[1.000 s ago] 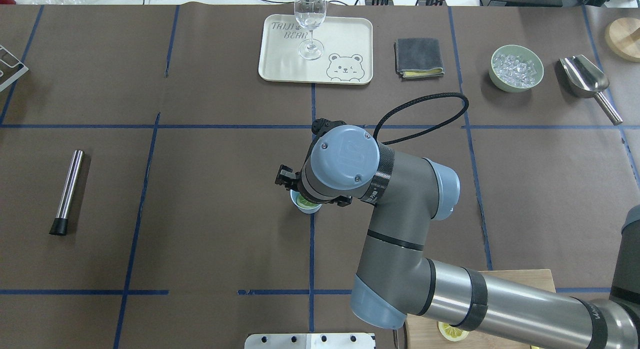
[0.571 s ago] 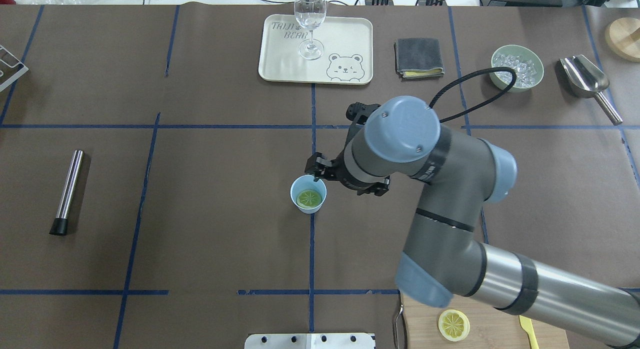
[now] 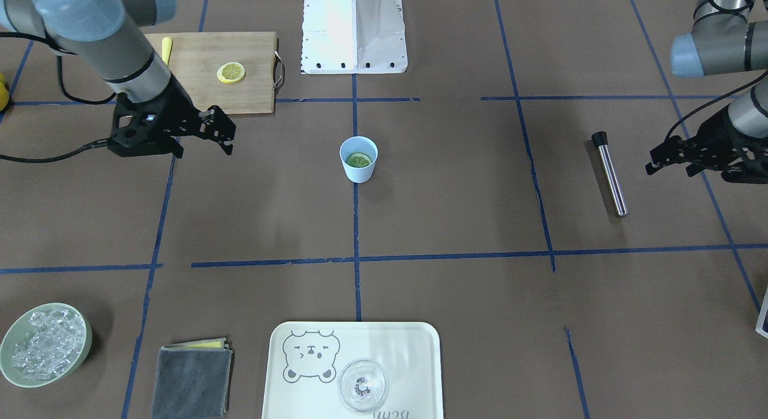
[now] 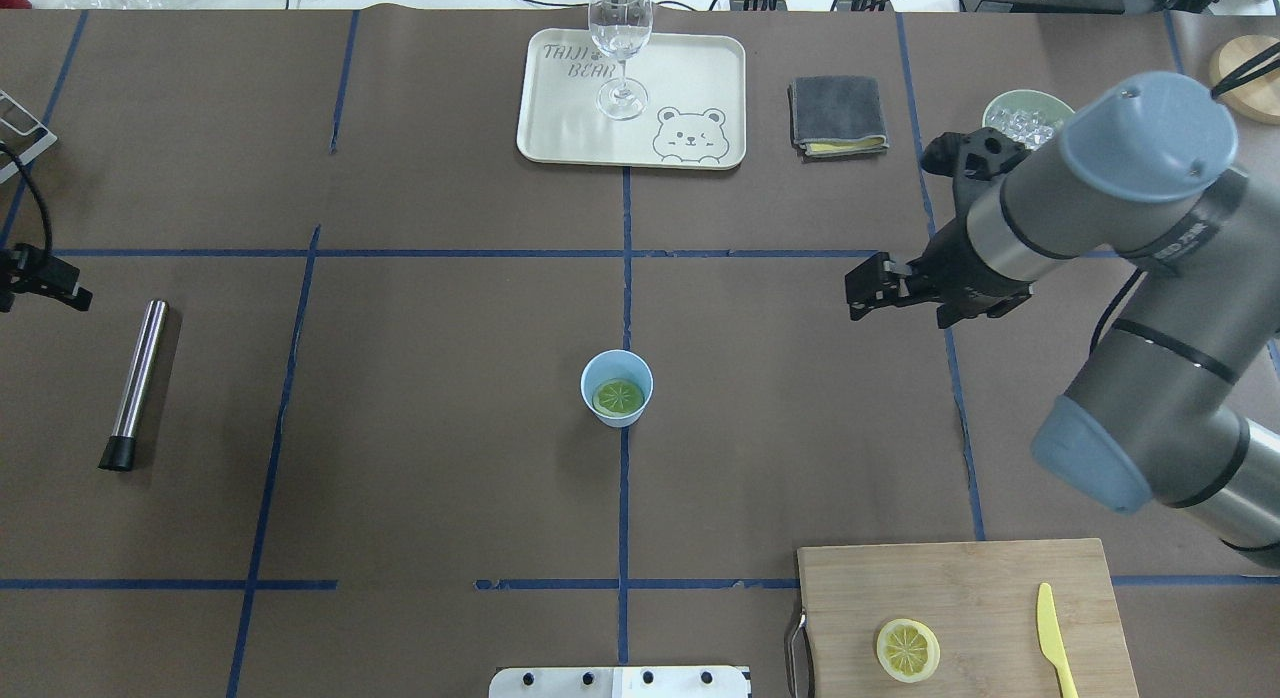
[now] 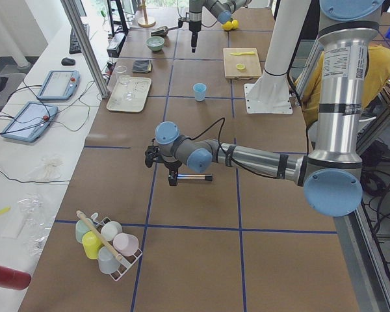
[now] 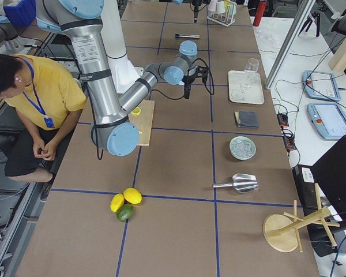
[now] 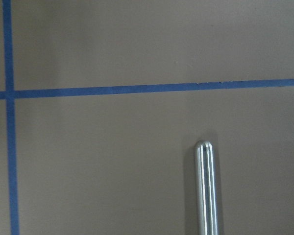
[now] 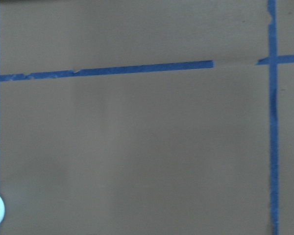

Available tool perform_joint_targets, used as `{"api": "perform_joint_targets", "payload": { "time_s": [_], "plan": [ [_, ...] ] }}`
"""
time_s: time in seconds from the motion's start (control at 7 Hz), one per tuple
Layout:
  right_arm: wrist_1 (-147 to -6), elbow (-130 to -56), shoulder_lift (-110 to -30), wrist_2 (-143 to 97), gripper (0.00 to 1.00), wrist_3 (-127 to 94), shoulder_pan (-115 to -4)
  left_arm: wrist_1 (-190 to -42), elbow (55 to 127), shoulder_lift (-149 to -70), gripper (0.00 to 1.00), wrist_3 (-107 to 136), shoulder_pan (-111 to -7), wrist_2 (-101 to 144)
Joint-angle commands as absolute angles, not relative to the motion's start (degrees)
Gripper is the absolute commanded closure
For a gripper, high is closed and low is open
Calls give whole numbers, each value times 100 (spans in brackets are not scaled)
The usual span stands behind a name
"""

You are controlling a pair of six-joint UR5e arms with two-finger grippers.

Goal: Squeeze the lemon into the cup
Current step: 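Raise the right gripper from the cup while the left gripper reaches for the muddler, then grasp the steel muddler with the left gripper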

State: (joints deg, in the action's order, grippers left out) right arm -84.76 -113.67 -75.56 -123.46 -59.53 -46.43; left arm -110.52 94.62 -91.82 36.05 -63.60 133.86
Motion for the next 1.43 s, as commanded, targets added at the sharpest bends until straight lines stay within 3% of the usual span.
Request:
{"api": "perform_joint_targets", "payload": {
  "time_s": [0.0,1.0,1.29],
  "plan": [
    [-8464,-11408,-8041,-12727,0,-5239,-5036,-11092,8739,-9745,6,3981,-5803,13001],
    [-8473,-11505,-8104,-12735,0,-5256,-5019,-11092,8604,-9747,30,3920,-5528,12902],
    [-8473,-11505,-8104,-12735,0,-5273,-5010,-11101,8587,-9738,32,3894,-5520,12902]
  ]
}}
